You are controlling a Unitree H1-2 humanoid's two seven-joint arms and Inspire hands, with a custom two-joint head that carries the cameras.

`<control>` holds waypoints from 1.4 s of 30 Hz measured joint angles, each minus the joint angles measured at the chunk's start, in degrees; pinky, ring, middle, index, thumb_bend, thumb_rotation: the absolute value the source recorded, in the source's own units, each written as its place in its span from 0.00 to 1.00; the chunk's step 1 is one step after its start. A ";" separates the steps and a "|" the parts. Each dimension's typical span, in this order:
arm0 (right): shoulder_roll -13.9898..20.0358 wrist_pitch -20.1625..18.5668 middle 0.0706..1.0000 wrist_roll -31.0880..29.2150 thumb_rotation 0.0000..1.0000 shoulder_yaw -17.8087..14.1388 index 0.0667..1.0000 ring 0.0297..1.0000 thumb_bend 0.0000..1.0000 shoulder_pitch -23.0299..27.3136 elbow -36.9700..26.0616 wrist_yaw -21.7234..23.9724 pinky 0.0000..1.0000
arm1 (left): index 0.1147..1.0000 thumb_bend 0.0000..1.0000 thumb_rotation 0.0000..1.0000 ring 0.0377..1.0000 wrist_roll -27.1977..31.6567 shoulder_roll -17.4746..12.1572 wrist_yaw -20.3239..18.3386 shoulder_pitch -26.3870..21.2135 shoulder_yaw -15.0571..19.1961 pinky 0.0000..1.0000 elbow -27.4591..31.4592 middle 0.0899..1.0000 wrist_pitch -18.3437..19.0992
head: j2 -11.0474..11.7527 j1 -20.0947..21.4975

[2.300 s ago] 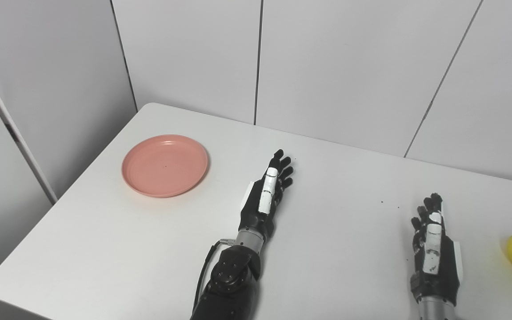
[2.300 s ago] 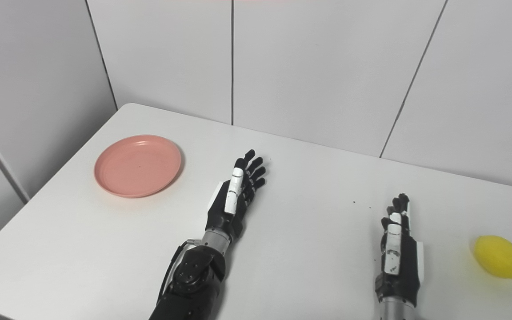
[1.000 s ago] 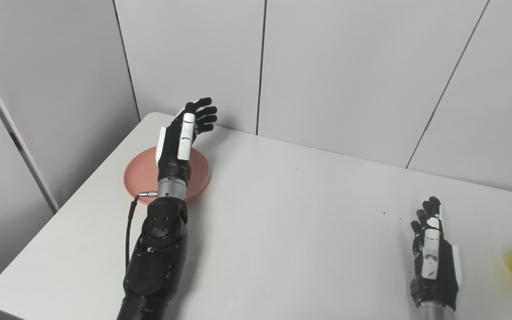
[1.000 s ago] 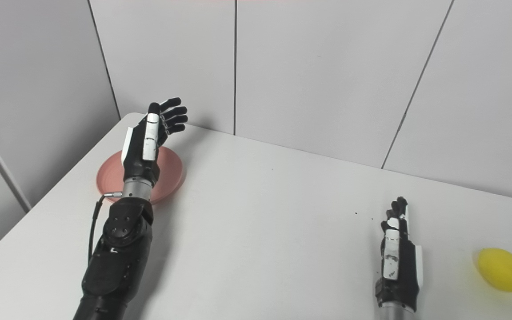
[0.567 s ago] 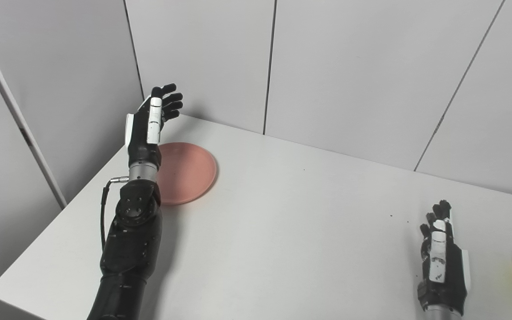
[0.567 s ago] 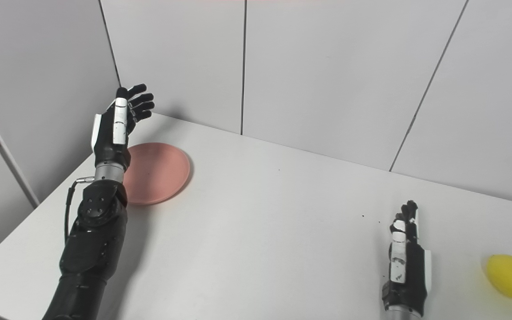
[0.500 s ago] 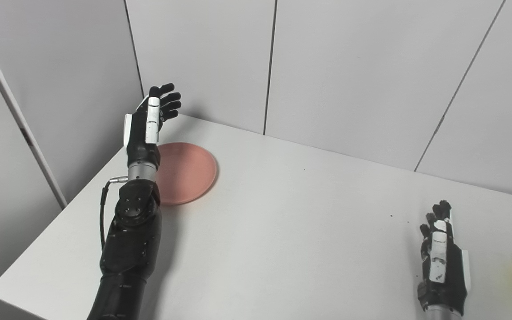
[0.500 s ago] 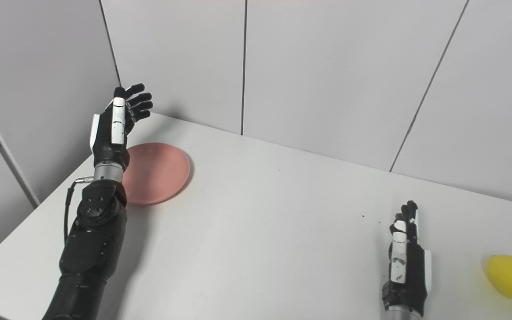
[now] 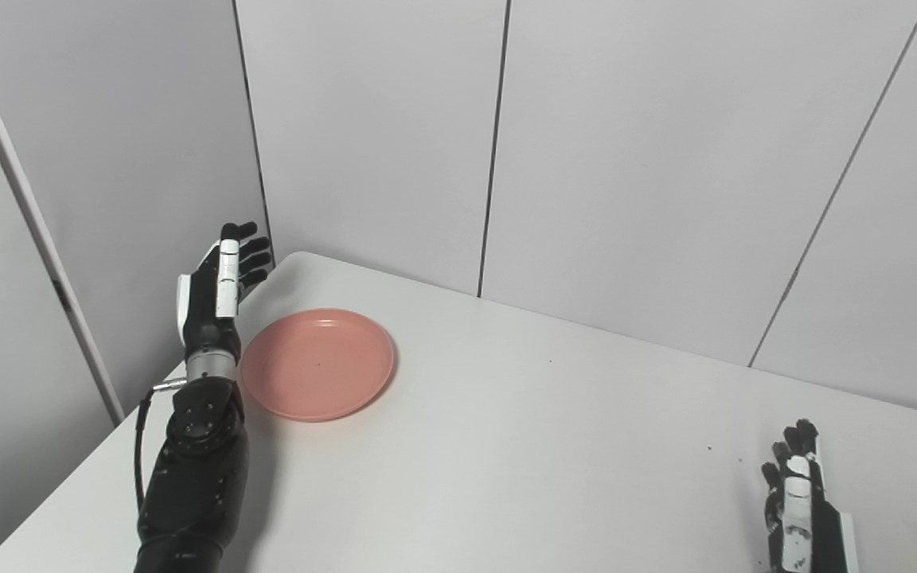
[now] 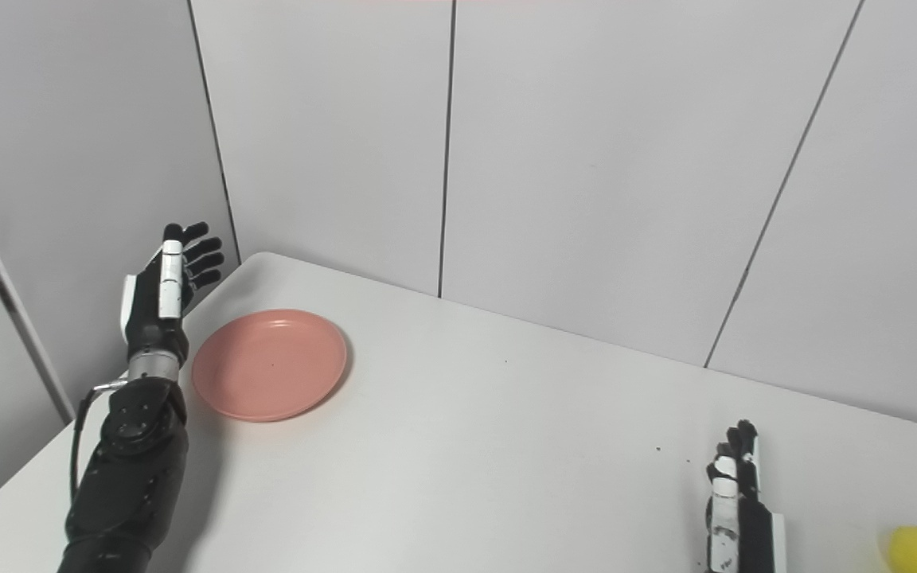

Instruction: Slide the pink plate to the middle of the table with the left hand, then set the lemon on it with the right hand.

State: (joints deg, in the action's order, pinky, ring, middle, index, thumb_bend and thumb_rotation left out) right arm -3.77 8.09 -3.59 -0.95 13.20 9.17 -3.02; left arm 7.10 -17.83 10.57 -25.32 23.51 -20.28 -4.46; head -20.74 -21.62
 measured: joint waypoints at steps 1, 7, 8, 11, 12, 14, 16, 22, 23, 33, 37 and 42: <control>-0.01 0.00 1.00 0.00 0.95 0.01 1.00 1.00 0.71 0.00 0.00 0.00 1.00 | 0.70 0.77 1.00 0.74 0.51 -0.23 0.00 0.12 0.04 0.74 -0.53 0.72 -0.25 | 0.00 0.00; -0.05 0.00 1.00 -0.05 0.95 0.07 1.00 1.00 0.68 -0.03 -0.10 0.01 1.00 | 0.71 0.80 1.00 0.74 0.59 -1.11 -0.16 0.50 -0.46 0.75 -3.35 0.73 -1.37 | -0.09 0.00; -0.07 0.00 1.00 -0.09 0.95 0.08 1.00 1.00 0.68 -0.04 -0.13 0.01 1.00 | 0.71 0.80 1.00 0.74 0.58 -1.33 -0.19 0.48 -0.56 0.75 -4.19 0.73 -1.56 | -0.09 0.00; -0.07 0.00 1.00 -0.37 0.94 0.07 1.00 1.00 0.70 -0.15 -0.31 0.02 1.00 | 0.71 0.81 1.00 0.74 0.59 -1.66 -0.20 0.48 -0.64 0.75 -5.72 0.73 -2.32 | -0.09 -0.18; -0.07 0.00 1.00 -0.44 0.94 0.07 1.00 1.00 0.71 -0.21 -0.40 0.02 1.00 | 0.71 0.82 1.00 0.75 0.59 -1.81 -0.22 0.44 -0.72 0.75 -6.49 0.73 -2.98 | -0.09 -0.26; -0.08 0.00 1.00 -0.48 0.94 0.09 1.00 1.00 0.71 -0.39 -0.62 0.02 1.00 | 0.71 0.83 1.00 0.75 0.59 -2.09 -0.42 0.44 -0.81 0.75 -7.15 0.73 -3.15 | -0.09 -0.26; -0.11 0.00 1.00 -0.42 0.94 0.11 1.00 1.00 0.70 -0.50 -0.77 0.01 1.00 | 0.70 0.81 1.00 0.75 0.60 -2.35 -0.58 0.44 -0.94 0.75 -7.64 0.73 -3.17 | -0.18 -0.18; -0.34 -0.01 1.00 -0.43 0.95 0.13 1.00 1.00 0.69 -1.03 -1.48 -0.01 1.00 | 0.71 0.77 1.00 0.74 1.02 -2.54 -0.87 0.46 -1.30 0.74 -8.87 0.73 -3.21 | -0.70 -0.09; -0.34 -0.01 1.00 -0.44 0.95 0.15 1.00 1.00 0.69 -1.07 -1.51 -0.01 1.00 | 0.71 0.77 1.00 0.74 1.05 -2.54 -1.07 0.45 -1.46 0.72 -9.26 0.73 -3.24 | -0.70 -0.09; -0.32 -0.02 1.00 -0.44 0.93 0.11 1.00 1.00 0.69 -1.19 -1.73 -0.01 1.00 | 0.74 0.76 1.00 0.79 2.22 -2.29 -4.09 0.68 -3.95 0.81 -14.80 0.76 -7.06 | -0.70 -0.53; -0.30 -0.02 1.00 -0.35 0.94 0.13 1.00 1.00 0.69 -1.20 -1.75 -0.01 1.00 | 0.73 0.71 1.00 0.78 2.91 -1.42 -4.68 0.85 -4.38 0.79 -14.03 0.76 -7.40 | -0.70 -0.53; -0.40 -0.05 1.00 -0.44 0.92 0.09 1.00 1.00 0.67 -1.32 -1.89 -0.03 1.00 | 0.74 0.73 1.00 0.79 3.08 -0.63 -5.29 0.76 -5.49 0.79 -13.86 0.77 -7.62 | -0.62 -0.26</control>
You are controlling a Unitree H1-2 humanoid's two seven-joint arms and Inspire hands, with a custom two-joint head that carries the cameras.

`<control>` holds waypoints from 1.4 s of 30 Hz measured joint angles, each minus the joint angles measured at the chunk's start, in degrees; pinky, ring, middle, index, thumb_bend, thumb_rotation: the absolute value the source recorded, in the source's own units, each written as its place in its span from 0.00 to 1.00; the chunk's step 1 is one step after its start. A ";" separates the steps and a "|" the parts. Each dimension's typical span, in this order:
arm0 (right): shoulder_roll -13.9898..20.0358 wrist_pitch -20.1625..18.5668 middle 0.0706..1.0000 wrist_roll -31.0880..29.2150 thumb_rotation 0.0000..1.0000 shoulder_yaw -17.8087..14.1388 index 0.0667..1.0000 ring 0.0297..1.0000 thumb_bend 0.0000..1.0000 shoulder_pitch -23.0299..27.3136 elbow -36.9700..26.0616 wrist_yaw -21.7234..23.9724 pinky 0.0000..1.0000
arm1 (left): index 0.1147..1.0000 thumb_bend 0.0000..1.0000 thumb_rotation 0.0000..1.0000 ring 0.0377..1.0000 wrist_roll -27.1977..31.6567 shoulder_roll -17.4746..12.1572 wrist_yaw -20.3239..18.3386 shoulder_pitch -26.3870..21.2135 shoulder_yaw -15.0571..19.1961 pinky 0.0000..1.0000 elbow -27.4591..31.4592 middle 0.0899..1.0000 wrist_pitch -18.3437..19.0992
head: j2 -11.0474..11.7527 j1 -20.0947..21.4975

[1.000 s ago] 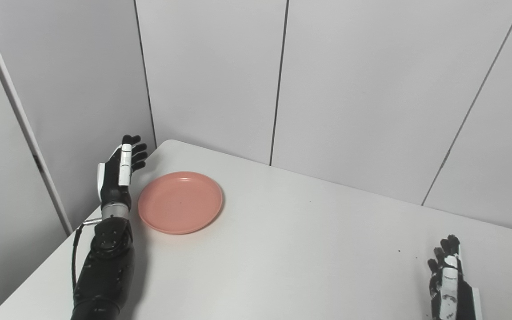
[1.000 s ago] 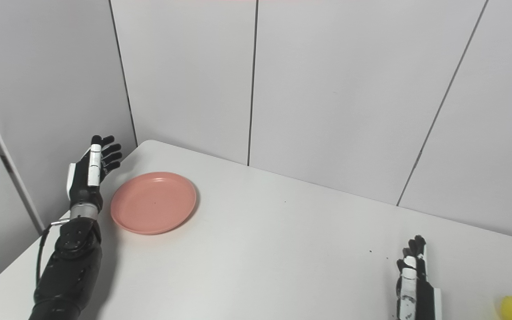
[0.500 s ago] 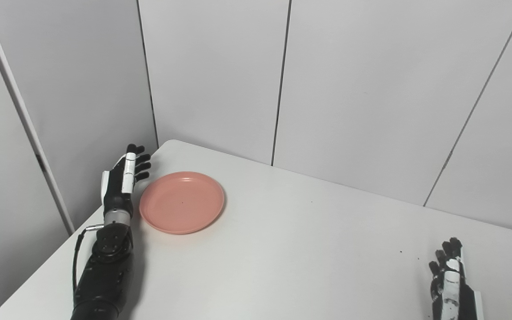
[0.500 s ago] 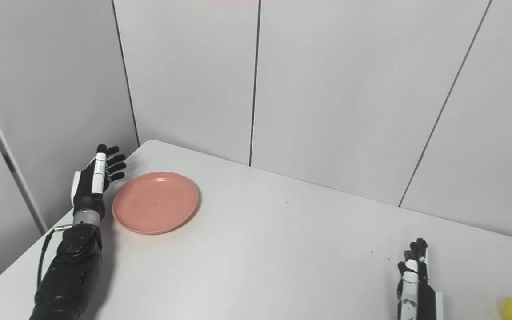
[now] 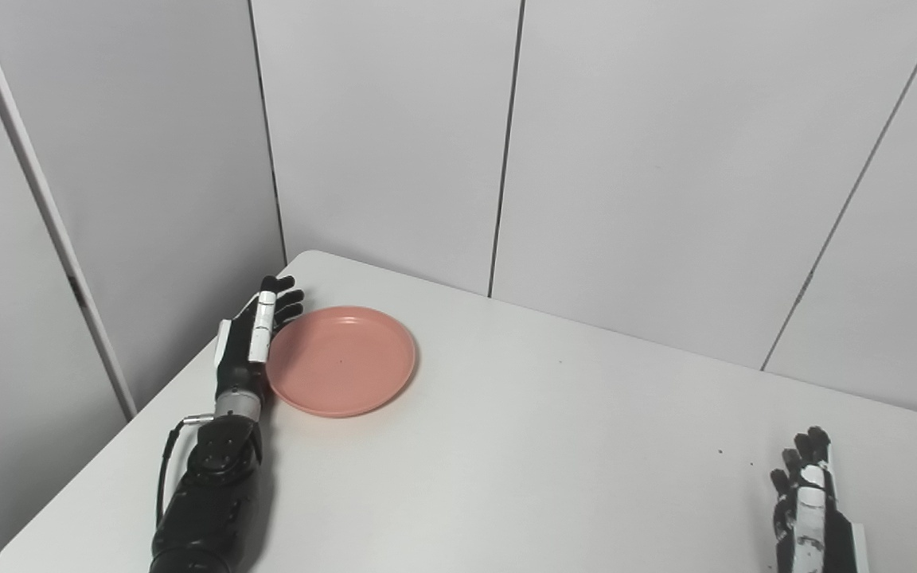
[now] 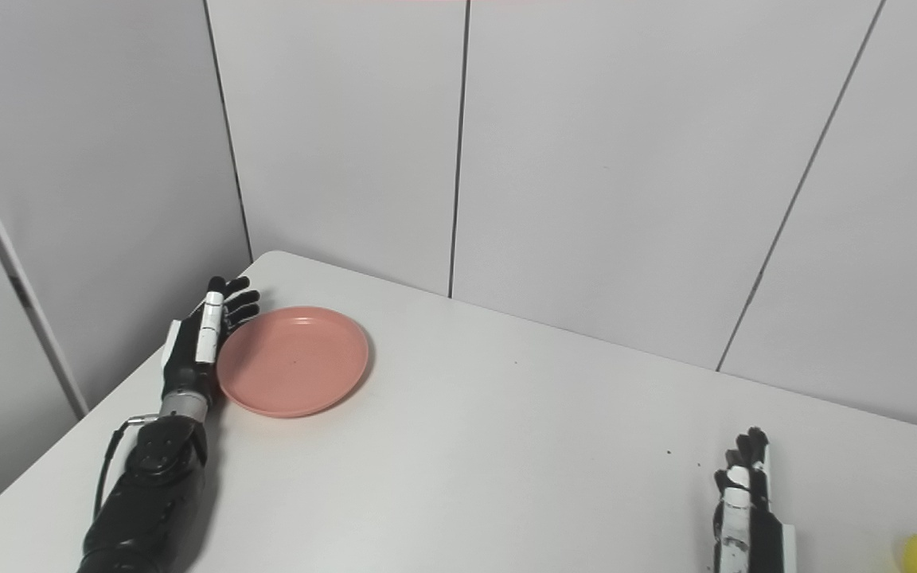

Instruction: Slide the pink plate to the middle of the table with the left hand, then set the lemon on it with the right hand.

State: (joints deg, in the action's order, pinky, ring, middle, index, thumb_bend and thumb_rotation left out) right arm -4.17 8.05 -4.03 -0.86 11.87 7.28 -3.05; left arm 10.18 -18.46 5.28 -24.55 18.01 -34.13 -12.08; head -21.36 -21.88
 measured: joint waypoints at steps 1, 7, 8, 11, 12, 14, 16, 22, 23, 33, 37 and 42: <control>-0.01 0.00 1.00 -0.01 0.92 -0.04 1.00 1.00 0.67 0.00 0.00 0.00 1.00 | 0.74 0.72 1.00 0.79 0.06 0.08 -0.29 -0.04 0.00 0.79 -0.02 0.77 -0.17 | 0.00 0.00; 0.00 -0.04 1.00 0.00 0.94 -0.05 1.00 1.00 0.67 -0.21 -0.28 0.00 1.00 | 0.74 0.69 1.00 0.78 0.25 1.26 -0.66 0.46 -0.06 0.79 1.92 0.77 -0.35 | -0.26 0.00; -0.02 -0.06 1.00 0.04 0.94 0.00 1.00 1.00 0.68 -0.29 -0.37 0.00 1.00 | 0.73 0.69 1.00 0.78 0.58 1.45 -0.85 0.52 -0.05 0.79 2.12 0.76 -0.35 | -0.26 0.00; -0.05 -0.07 1.00 0.09 0.92 0.00 1.00 1.00 0.68 -0.60 -0.69 -0.03 1.00 | 0.73 0.70 1.00 0.78 1.31 2.15 -1.69 0.87 -0.20 0.79 3.32 0.76 -0.33 | -0.35 0.26; -0.08 -0.07 1.00 0.09 0.92 -0.02 1.00 1.00 0.67 -0.61 -0.69 -0.08 1.00 | 0.73 0.71 1.00 0.78 1.31 2.33 -2.01 0.90 -0.35 0.79 3.52 0.76 -0.30 | -0.35 0.26; -0.16 -0.07 1.00 0.09 0.92 -0.06 0.99 1.00 0.66 -0.63 -0.69 -0.12 1.00 | 0.73 0.70 1.00 0.78 1.31 2.69 -2.24 0.97 -0.55 0.78 3.91 0.76 -0.20 | -0.35 0.26; -0.20 -0.07 1.00 0.05 0.91 -0.09 0.99 1.00 0.65 -0.63 -0.71 -0.13 1.00 | 0.73 0.70 1.00 0.78 1.29 3.24 -2.27 1.20 -0.85 0.77 4.74 0.76 -0.11 | -0.44 0.44; -0.31 -0.08 1.00 0.10 0.93 -0.06 1.00 1.00 0.67 -0.72 -0.86 -0.14 1.00 | 0.73 0.69 1.00 0.77 1.15 4.53 -2.26 1.95 -1.96 0.76 7.09 0.76 0.37 | -1.05 0.70; -0.33 -0.08 1.00 0.12 0.93 -0.07 1.00 1.00 0.67 -0.77 -0.93 -0.14 1.00 | 0.73 0.69 1.00 0.77 1.14 4.78 -2.27 2.12 -2.10 0.76 7.52 0.76 0.56 | -1.05 0.70; -0.34 -0.08 1.00 0.17 0.93 -0.02 1.00 1.00 0.69 -0.80 -0.96 -0.12 1.00 | 0.74 0.71 1.00 0.78 -0.11 6.54 -2.29 2.36 -5.20 0.78 9.45 0.77 3.00 | -1.41 0.70; -0.39 -0.07 1.00 0.16 0.91 -0.08 1.00 1.00 0.68 -0.80 -0.96 -0.15 1.00 | 0.74 0.68 1.00 0.79 -0.32 7.37 -2.26 2.48 -5.86 0.79 10.24 0.77 4.67 | -2.37 1.76; -0.46 -0.08 1.00 0.43 0.93 -0.06 0.99 1.00 0.69 -0.80 -0.95 -0.18 1.00 | 0.75 0.71 1.00 0.80 -1.31 8.26 -2.20 3.24 -7.22 0.80 11.83 0.78 5.52 | -3.34 3.33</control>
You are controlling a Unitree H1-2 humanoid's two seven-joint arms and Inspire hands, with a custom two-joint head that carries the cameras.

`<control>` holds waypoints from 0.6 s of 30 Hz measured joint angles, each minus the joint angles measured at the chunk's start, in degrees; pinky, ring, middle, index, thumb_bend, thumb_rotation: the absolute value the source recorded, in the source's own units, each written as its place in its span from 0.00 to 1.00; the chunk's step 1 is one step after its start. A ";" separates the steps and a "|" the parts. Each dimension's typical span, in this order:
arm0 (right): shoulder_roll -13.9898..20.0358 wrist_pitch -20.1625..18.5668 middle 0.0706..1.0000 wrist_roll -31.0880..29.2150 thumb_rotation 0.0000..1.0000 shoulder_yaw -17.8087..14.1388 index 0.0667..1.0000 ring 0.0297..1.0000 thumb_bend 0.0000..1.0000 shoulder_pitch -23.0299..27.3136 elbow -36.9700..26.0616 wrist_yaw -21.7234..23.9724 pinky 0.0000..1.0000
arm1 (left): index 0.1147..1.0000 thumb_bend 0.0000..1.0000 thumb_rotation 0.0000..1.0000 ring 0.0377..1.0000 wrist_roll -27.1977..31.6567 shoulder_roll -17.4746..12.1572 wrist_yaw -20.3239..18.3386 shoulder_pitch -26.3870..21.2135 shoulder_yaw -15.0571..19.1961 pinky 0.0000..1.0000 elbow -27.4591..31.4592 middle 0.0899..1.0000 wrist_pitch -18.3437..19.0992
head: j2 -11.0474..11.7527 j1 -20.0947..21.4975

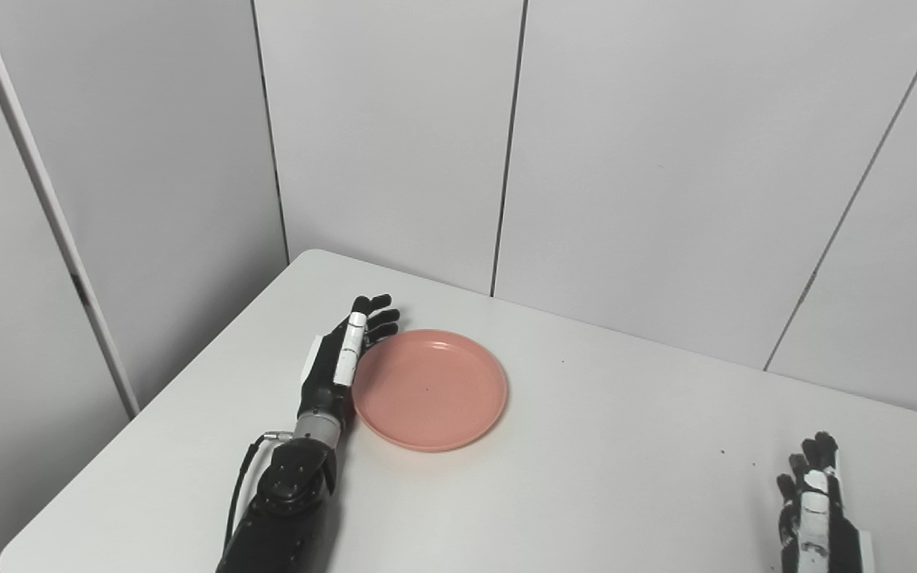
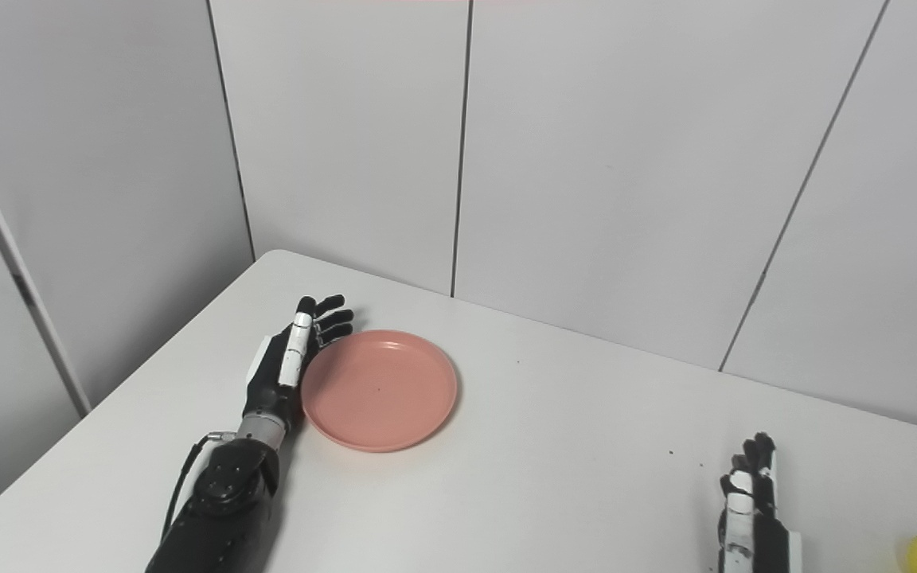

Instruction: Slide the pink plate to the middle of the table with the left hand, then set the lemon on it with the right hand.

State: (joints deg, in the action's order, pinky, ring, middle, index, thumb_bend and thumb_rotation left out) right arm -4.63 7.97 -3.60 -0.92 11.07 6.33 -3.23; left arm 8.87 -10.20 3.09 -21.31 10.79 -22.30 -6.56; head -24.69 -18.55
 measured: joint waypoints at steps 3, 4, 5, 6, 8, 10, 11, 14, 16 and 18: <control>0.00 0.00 1.00 0.46 0.93 0.12 0.98 1.00 0.71 -0.01 0.00 -0.01 1.00 | 0.75 0.73 1.00 0.80 -0.01 0.62 0.00 0.00 -0.26 0.81 0.39 0.78 0.38 | -1.23 1.58; 0.00 0.00 1.00 0.58 0.93 0.19 0.98 1.00 0.71 -0.01 0.00 -0.01 1.00 | 0.75 0.73 1.00 0.80 -0.03 0.87 0.00 0.04 -0.39 0.81 0.63 0.78 0.61 | -1.32 1.76; 0.01 0.00 1.00 0.75 0.93 0.29 0.98 1.00 0.71 -0.01 0.00 -0.01 1.00 | 0.75 0.75 1.00 0.80 -0.18 1.12 0.02 0.14 -0.47 0.80 1.09 0.78 0.93 | -1.32 1.76; 0.01 0.00 0.99 0.89 0.93 0.42 0.98 1.00 0.71 -0.01 0.00 0.00 1.00 | 0.75 0.75 1.00 0.80 -0.24 1.24 0.02 0.24 -0.67 0.80 1.45 0.78 1.32 | -2.02 3.07; 0.03 0.00 1.00 1.74 0.97 0.98 0.99 1.00 0.71 -0.01 -0.01 0.01 1.00 | 0.75 0.74 1.00 0.80 -0.56 1.56 0.01 0.40 -1.11 0.80 2.01 0.78 1.78 | -2.73 4.66; 0.02 0.00 1.00 2.14 0.97 1.57 0.99 1.00 0.72 -0.03 -0.02 0.15 1.00 | 0.75 0.73 1.00 0.80 -0.85 1.65 -0.03 0.51 -1.33 0.80 2.88 0.78 2.90 | -3.51 5.88; 0.02 0.00 1.00 2.33 0.98 1.84 0.98 1.00 0.72 -0.05 -0.02 0.20 1.00 | 0.75 0.73 1.00 0.80 -0.86 1.74 -0.17 0.64 -1.62 0.79 3.46 0.78 3.46 | -4.21 6.85; -0.02 -0.02 1.00 2.85 1.00 2.54 0.99 1.00 0.71 -0.11 -0.09 0.20 1.00 | 0.75 0.73 1.00 0.79 -0.85 2.14 -0.63 0.81 -2.42 0.78 3.83 0.78 3.75 | -4.92 8.44; -0.07 -0.22 1.00 2.91 1.00 2.97 0.99 1.00 0.72 -0.23 -0.26 0.21 1.00 | 0.75 0.73 1.00 0.79 -0.74 2.22 -1.34 0.84 -2.82 0.78 3.96 0.78 3.81 | -5.45 9.50; -0.12 -1.45 1.00 2.96 1.00 3.47 1.00 1.00 0.76 -0.33 -0.80 0.21 1.00 | 0.75 0.72 1.00 0.79 -0.74 2.24 -1.75 0.95 -3.07 0.78 4.27 0.77 4.15 | -5.97 10.63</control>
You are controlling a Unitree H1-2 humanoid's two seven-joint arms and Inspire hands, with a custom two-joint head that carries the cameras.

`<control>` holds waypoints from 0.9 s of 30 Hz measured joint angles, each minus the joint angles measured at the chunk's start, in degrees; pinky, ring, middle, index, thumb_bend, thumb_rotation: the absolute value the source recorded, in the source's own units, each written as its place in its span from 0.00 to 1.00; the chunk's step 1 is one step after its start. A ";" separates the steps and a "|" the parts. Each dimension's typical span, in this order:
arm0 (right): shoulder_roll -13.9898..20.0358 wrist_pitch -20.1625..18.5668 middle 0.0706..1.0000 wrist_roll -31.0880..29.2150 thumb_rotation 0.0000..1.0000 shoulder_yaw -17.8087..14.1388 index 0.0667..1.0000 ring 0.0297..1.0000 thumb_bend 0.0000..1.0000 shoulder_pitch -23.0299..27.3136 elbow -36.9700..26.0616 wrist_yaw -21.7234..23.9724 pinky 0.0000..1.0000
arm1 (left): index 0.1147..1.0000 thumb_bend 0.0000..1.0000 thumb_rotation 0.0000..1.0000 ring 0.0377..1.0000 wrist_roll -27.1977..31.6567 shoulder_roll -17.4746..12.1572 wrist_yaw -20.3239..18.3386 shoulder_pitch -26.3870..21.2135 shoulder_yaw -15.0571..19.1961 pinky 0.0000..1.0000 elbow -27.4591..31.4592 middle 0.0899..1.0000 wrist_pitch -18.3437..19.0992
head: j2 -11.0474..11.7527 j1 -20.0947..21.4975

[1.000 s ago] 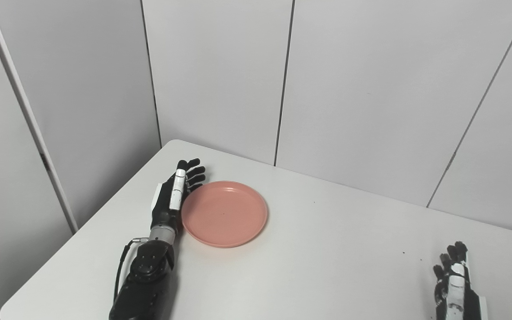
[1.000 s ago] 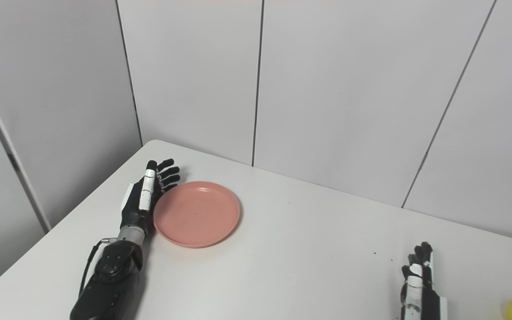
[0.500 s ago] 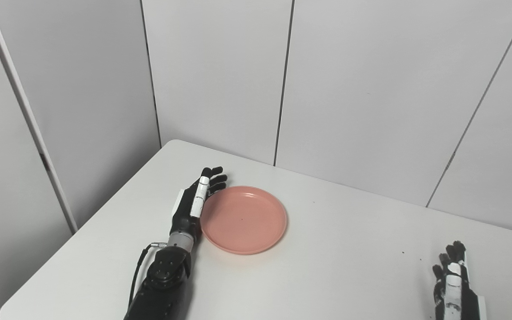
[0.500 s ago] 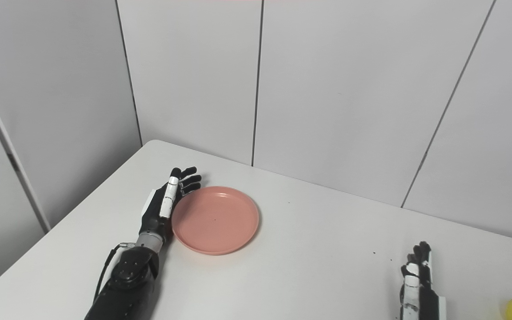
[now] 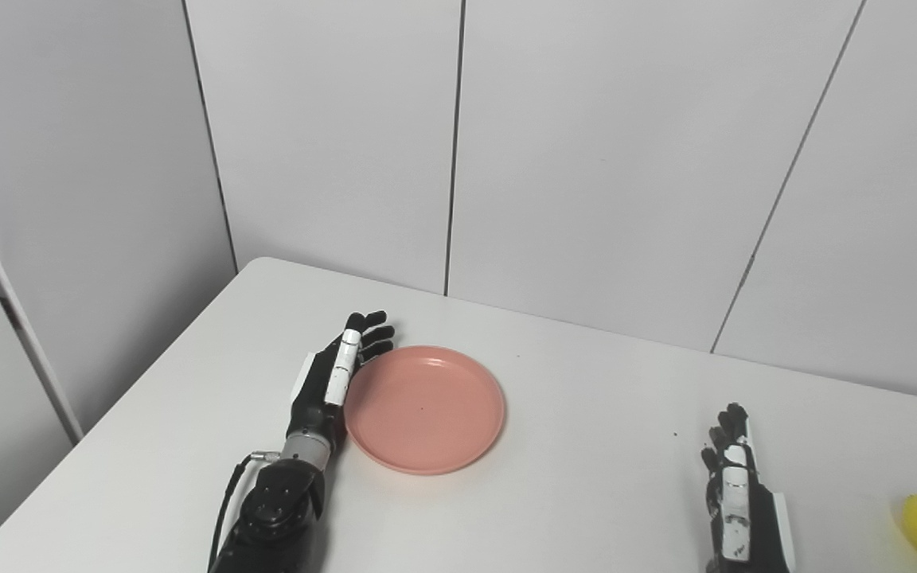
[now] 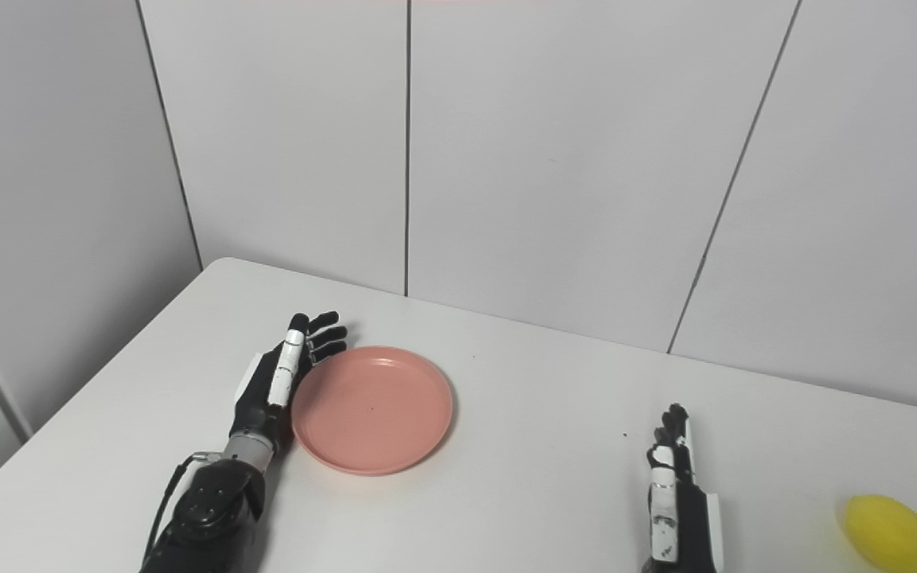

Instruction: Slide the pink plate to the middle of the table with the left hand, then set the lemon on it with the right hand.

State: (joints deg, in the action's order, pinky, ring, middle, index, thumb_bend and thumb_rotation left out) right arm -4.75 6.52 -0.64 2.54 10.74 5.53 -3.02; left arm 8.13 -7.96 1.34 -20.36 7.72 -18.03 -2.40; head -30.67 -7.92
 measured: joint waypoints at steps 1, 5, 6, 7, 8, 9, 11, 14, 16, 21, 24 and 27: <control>-0.02 -0.79 1.00 0.02 1.00 0.21 1.00 1.00 0.77 -0.04 -0.27 0.00 1.00 | 0.75 0.72 1.00 0.79 -0.01 0.01 -0.03 0.09 -0.11 0.78 0.34 0.77 0.33 | -0.35 0.79; -0.55 -2.92 1.00 0.00 1.00 0.67 1.00 1.00 0.74 -0.06 -1.17 0.00 1.00 | 0.75 0.69 1.00 0.80 0.02 0.31 -0.62 0.50 -0.38 0.79 1.48 0.78 1.57 | -1.14 2.55; -0.73 -3.48 1.00 0.02 1.00 0.80 1.00 1.00 0.74 -0.06 -1.46 -0.01 1.00 | 0.75 0.69 1.00 0.80 0.02 0.41 -0.62 0.50 -0.38 0.79 1.60 0.78 1.76 | -1.50 3.17; -0.91 -3.58 1.00 0.09 1.00 0.93 1.00 1.00 0.74 -0.07 -1.74 -0.01 1.00 | 0.75 0.68 1.00 0.80 0.01 0.50 -0.62 0.54 -0.39 0.79 1.74 0.78 1.91 | -1.50 3.26; -1.04 -3.60 1.00 0.33 1.00 1.04 1.00 1.00 0.73 -0.05 -1.92 -0.03 1.00 | 0.76 0.68 1.00 0.80 0.00 0.59 -0.62 0.59 -0.41 0.80 1.90 0.78 2.07 | -1.50 3.26; -1.10 -3.60 1.00 0.84 1.00 1.13 1.00 1.00 0.73 -0.02 -2.00 -0.06 1.00 | 0.76 0.68 1.00 0.81 -0.01 0.68 -0.62 0.66 -0.46 0.80 2.18 0.79 2.38 | -1.93 4.05; -1.23 -3.60 1.00 1.21 1.00 1.18 1.00 1.00 0.71 -0.01 -1.98 -0.13 1.00 | 0.76 0.68 1.00 0.81 -0.01 1.01 -0.65 0.99 -0.63 0.80 3.31 0.79 3.52 | -2.29 4.92; -1.35 -3.58 1.00 1.84 1.00 1.30 1.00 1.00 0.71 0.04 -1.95 -0.15 1.00 | 0.76 0.69 1.00 0.81 0.18 1.55 -0.66 1.06 -0.60 0.79 3.71 0.79 4.05 | -2.91 6.43; -1.38 -3.59 1.00 2.16 1.00 1.37 1.00 1.00 0.72 0.09 -1.92 -0.16 1.00 | 0.75 0.69 1.00 0.80 0.85 1.69 -0.66 1.06 -0.47 0.79 3.91 0.78 4.51 | -3.34 8.43; -1.91 -3.59 1.00 2.33 1.00 1.84 1.00 1.00 0.70 0.24 -1.79 -0.15 1.00 | 0.75 0.69 1.00 0.80 1.41 2.12 -0.68 1.06 -0.47 0.78 4.69 0.78 5.82 | -3.70 11.16; -2.34 -3.58 1.00 2.29 1.00 2.13 1.00 1.00 0.69 0.28 -1.80 -0.12 1.00 | 0.76 0.68 1.00 0.80 1.37 2.26 -1.07 1.06 -1.08 0.79 4.69 0.78 5.83 | -3.78 11.87; -2.66 -3.59 1.00 2.31 1.00 2.25 1.00 1.00 0.70 0.33 -1.82 -0.11 1.00 | 0.75 0.69 1.00 0.80 1.37 2.41 -2.02 1.06 -1.71 0.79 4.67 0.78 5.82 | -3.87 12.49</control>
State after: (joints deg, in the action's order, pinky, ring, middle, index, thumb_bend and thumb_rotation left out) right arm -7.41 2.93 1.67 4.79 11.07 3.71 -3.13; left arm 9.50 -5.55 -0.68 -19.30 6.02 -13.36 3.41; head -34.54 4.57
